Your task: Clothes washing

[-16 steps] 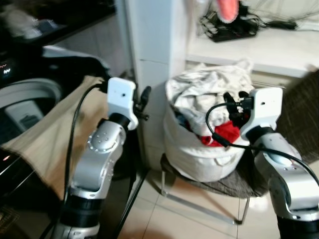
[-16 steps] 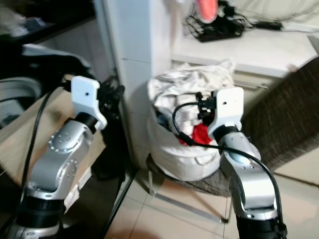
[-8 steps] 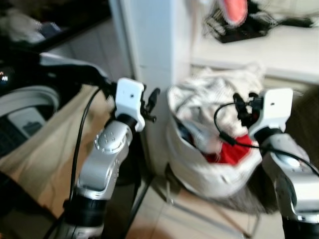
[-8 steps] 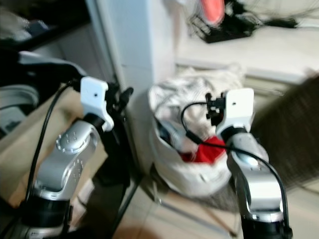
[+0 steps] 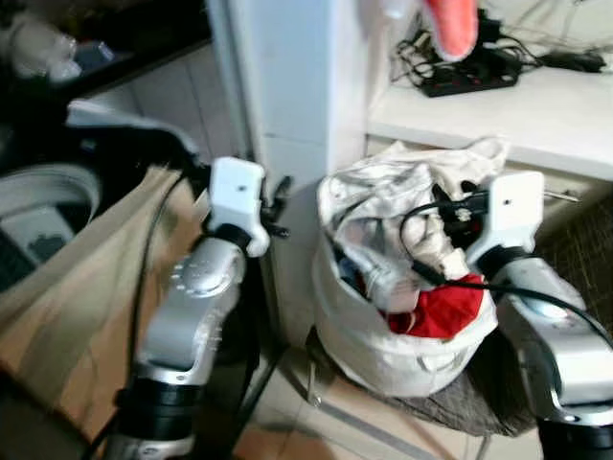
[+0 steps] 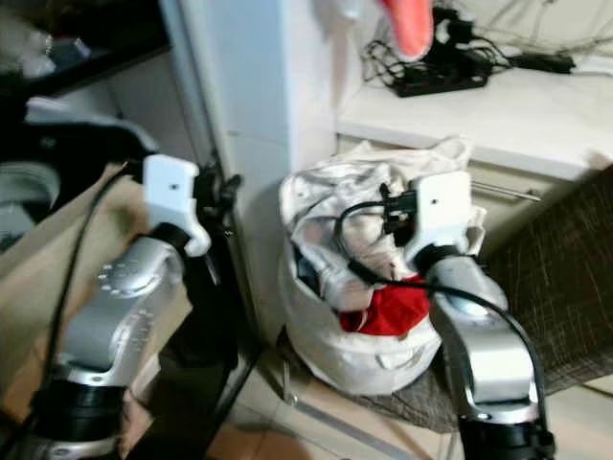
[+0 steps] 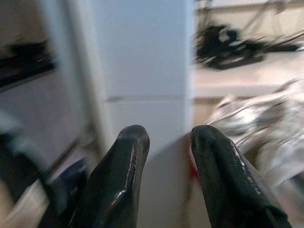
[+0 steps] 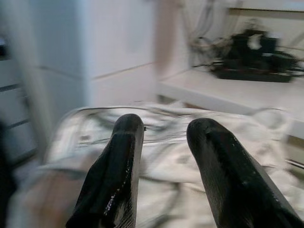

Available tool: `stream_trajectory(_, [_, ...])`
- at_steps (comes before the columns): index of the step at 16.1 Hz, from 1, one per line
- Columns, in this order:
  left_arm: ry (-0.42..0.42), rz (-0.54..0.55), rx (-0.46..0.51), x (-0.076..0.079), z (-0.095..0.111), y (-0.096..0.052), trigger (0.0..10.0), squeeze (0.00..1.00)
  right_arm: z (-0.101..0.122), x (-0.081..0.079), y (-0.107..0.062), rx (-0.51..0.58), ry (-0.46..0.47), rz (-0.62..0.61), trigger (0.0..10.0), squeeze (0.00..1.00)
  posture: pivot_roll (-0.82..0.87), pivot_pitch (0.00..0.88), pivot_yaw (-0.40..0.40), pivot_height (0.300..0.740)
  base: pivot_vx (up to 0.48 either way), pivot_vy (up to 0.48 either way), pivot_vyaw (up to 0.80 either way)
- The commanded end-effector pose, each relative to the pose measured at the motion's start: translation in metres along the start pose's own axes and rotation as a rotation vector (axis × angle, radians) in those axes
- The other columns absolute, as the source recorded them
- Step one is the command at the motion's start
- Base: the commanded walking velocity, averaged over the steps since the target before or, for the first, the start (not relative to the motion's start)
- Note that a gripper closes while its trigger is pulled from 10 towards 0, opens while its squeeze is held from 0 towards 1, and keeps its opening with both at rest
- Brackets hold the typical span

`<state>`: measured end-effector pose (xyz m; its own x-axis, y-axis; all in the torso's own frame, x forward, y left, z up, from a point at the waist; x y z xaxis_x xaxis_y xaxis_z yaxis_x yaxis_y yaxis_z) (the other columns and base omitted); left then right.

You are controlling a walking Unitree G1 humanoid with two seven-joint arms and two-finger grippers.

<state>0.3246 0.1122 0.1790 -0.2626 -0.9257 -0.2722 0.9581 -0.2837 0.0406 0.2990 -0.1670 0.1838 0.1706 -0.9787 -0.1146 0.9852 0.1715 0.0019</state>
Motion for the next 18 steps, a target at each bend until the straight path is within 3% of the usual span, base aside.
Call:
stream_trajectory(1, [0.024,0.014,-0.034,-0.0057,-0.0053,-0.0019,10.0,0.00,0.0013,-0.0043,0.0030,-0.006,0.018,0.025,10.0,0.00,-0.04,0.000,0.028,0.740,0.000,0.000,0.00])
stream_trajectory(9, [0.032,0.006,-0.047,-0.0043,-0.0055,-0.0024,10.0,0.00,0.0010,0.0046,0.0098,-0.040,0.020,0.023,10.0,0.00,-0.04,0.000,0.024,0.740,0.000,0.000,0.00])
stream_trajectory(15, [0.040,-0.001,-0.035,-0.0025,-0.0031,-0.0013,10.0,0.00,-0.0023,0.0047,0.0056,-0.049,0.033,0.005,10.0,0.00,-0.05,0.000,0.036,0.740,0.000,0.000,0.00])
stream_trajectory(18, [0.088,0.015,-0.029,-0.0022,-0.0016,-0.0010,10.0,0.00,-0.0041,0.0016,0.0019,-0.044,0.045,0.005,10.0,0.00,-0.05,0.000,0.033,0.740,0.000,-0.160,0.00])
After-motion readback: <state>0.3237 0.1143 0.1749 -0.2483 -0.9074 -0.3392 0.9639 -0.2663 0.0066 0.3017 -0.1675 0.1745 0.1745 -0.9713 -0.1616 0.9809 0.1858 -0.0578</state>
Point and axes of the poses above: a point about 5 cm out from each wrist's last joint towards the gripper, its own y axis pointing out of the wrist towards the gripper, its own z axis along the axis of the wrist's last joint, x = y × z, the point moved 2 cm from there along y, pointing out of the wrist towards the gripper, and after that the axes turned 13 degrees about y, right-handed, at the moved point
